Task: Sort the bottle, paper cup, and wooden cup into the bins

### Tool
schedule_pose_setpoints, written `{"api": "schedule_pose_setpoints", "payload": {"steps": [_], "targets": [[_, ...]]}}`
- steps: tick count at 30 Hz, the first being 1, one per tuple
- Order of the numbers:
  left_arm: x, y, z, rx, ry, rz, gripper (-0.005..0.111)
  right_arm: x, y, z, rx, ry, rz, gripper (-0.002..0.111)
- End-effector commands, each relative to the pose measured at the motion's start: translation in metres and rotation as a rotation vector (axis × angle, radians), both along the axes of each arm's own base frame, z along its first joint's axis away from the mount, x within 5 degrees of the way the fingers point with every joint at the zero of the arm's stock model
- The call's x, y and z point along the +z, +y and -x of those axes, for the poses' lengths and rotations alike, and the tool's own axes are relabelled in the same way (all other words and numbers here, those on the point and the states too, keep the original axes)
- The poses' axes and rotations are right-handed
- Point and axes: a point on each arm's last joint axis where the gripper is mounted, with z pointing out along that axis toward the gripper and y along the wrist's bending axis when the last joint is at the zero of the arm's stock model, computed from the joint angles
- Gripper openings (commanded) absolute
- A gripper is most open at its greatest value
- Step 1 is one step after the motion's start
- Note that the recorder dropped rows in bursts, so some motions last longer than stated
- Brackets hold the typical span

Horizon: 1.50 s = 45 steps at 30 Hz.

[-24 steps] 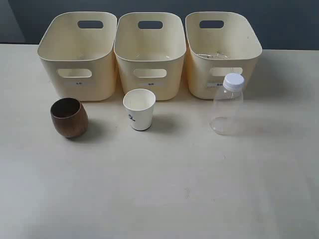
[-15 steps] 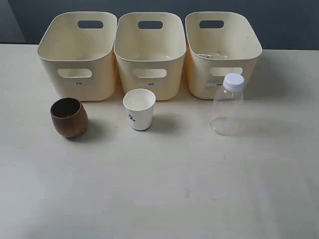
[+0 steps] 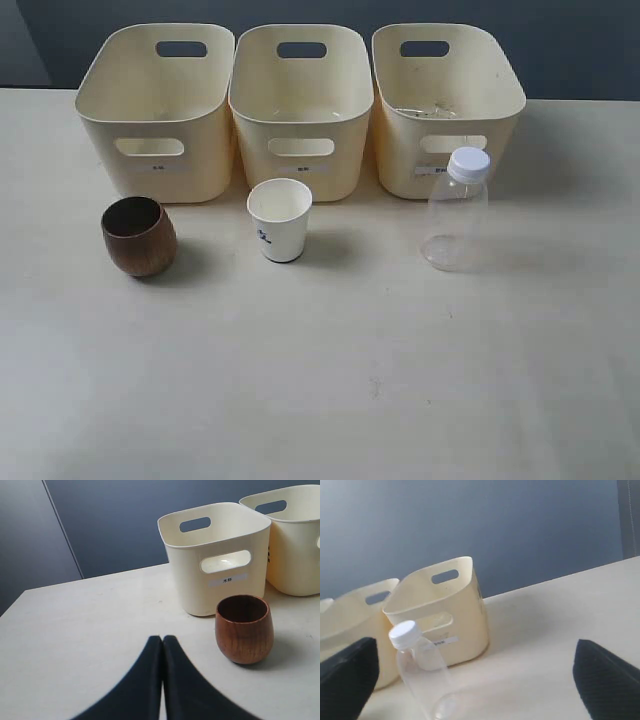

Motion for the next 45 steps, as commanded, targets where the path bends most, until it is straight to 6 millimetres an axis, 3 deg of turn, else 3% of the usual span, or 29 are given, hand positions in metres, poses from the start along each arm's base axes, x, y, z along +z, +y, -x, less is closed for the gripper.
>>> {"api": "schedule_pose_setpoints", "payload": {"steps": [1, 4, 8, 15, 19, 23, 45], "targets": [[0.0, 0.0, 0.0, -0.003, -0.004, 0.005, 0.0, 0.002, 0.003, 0.0, 0.014, -0.018, -0.391, 0.104], [0.0, 0.0, 0.0, -0.003, -0.004, 0.005, 0.0, 0.008, 0.001, 0.0, 0.004, -0.091, -0.525, 0.104], [0.0, 0.0, 0.0, -0.003, -0.004, 0.005, 0.0, 0.015, -0.003, 0.001, -0.018, -0.173, -0.527, 0.104], [0.0, 0.0, 0.0, -0.003, -0.004, 0.005, 0.0, 0.015, -0.003, 0.001, -0.017, -0.17, -0.525, 0.104], [0.0, 0.0, 0.0, -0.003, -0.004, 0.005, 0.0, -0.002, 0.007, 0.001, 0.04, 0.035, -0.5, 0.104], [0.0, 0.0, 0.0, -0.003, -0.004, 0.005, 0.0, -0.015, 0.014, 0.004, 0.105, 0.192, -0.363, 0.104], [0.0, 0.0, 0.0, -0.003, -0.004, 0.005, 0.0, -0.015, 0.014, 0.004, 0.106, 0.189, -0.344, 0.104]]}}
